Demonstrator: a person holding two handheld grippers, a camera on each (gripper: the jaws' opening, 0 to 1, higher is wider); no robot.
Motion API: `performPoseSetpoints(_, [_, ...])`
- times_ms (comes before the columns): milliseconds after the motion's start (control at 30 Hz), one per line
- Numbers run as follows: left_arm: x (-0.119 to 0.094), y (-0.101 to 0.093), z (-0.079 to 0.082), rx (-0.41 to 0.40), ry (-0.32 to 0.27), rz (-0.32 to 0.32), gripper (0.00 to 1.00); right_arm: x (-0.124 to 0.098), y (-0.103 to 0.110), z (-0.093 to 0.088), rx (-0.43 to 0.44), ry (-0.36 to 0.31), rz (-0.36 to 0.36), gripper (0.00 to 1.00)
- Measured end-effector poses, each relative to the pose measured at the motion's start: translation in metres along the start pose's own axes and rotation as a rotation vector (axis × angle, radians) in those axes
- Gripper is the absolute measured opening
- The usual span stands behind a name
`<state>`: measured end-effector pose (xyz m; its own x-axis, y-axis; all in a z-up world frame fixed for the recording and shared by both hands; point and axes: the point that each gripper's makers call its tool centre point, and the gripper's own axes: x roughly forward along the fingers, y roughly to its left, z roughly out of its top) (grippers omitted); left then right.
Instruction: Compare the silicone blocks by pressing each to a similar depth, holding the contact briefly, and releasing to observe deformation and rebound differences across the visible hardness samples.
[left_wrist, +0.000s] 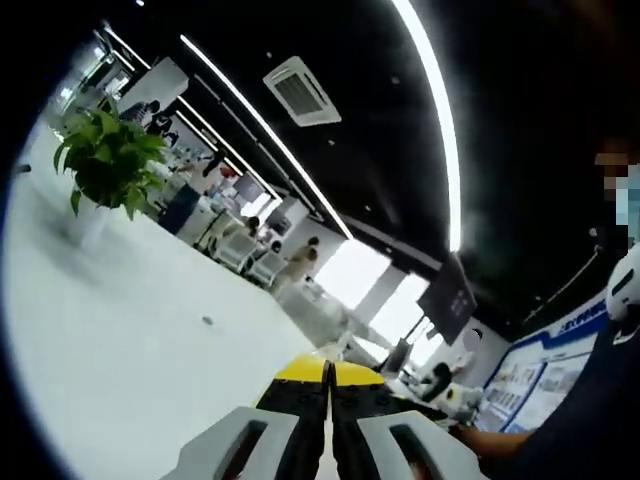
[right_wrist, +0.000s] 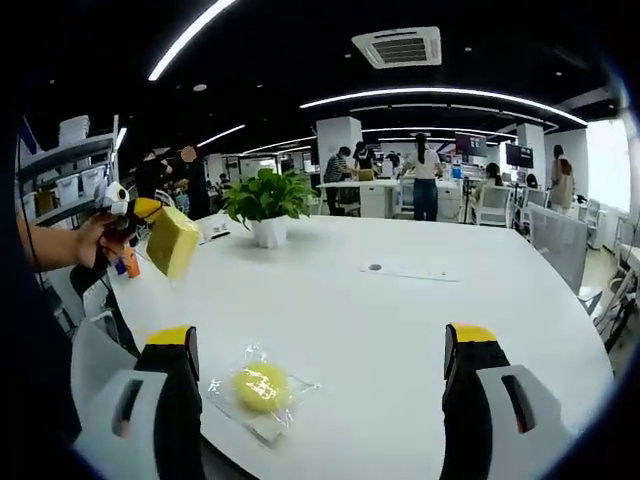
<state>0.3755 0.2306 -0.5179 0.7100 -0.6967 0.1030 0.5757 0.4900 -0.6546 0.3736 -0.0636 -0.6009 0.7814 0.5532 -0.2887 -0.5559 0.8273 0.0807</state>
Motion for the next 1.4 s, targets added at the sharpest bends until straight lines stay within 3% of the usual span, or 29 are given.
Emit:
performPoseSetpoints(133, [0.0, 0.009, -0.004, -0.02, 0.0, 0.014, 0.0, -0.002, -0.002, -0.013, 0.017, 0.021, -0.005, 0.96])
performPoseSetpoints(367, [0.0, 0.018, -0.024, -0.055, 0.031, 0.033, 0.0, -0.005, -0.002, -0.022, 0.032, 0.026, -0.015, 0.96])
performPoseSetpoints(533, [-0.001, 0.024, -0.038, -0.012, 0.053, 0.068, 0.0, -0.007, -0.001, -0.027, 0.035, 0.041, -0.006, 0.96])
performPoseSetpoints(800, [-0.008, 0.044, -0.06, -0.093, 0.069, 0.104, 0.0, -0.01, 0.002, -0.028, 0.035, 0.045, -0.002, 0.96])
performPoseSetpoints(1000, [-0.009, 0.061, -0.068, -0.174, 0.05, 0.136, 0.0, -0.012, 0.004, -0.035, 0.041, 0.06, -0.001, 0.96])
performPoseSetpoints(1167, [-0.008, 0.066, -0.071, -0.177, 0.059, 0.144, 0.0, -0.011, 0.008, -0.041, 0.053, 0.072, 0.015, 0.96])
performPoseSetpoints(1400, [-0.008, 0.076, -0.081, -0.253, 0.052, 0.156, 0.0, -0.007, 0.01, -0.042, 0.058, 0.07, 0.029, 0.96])
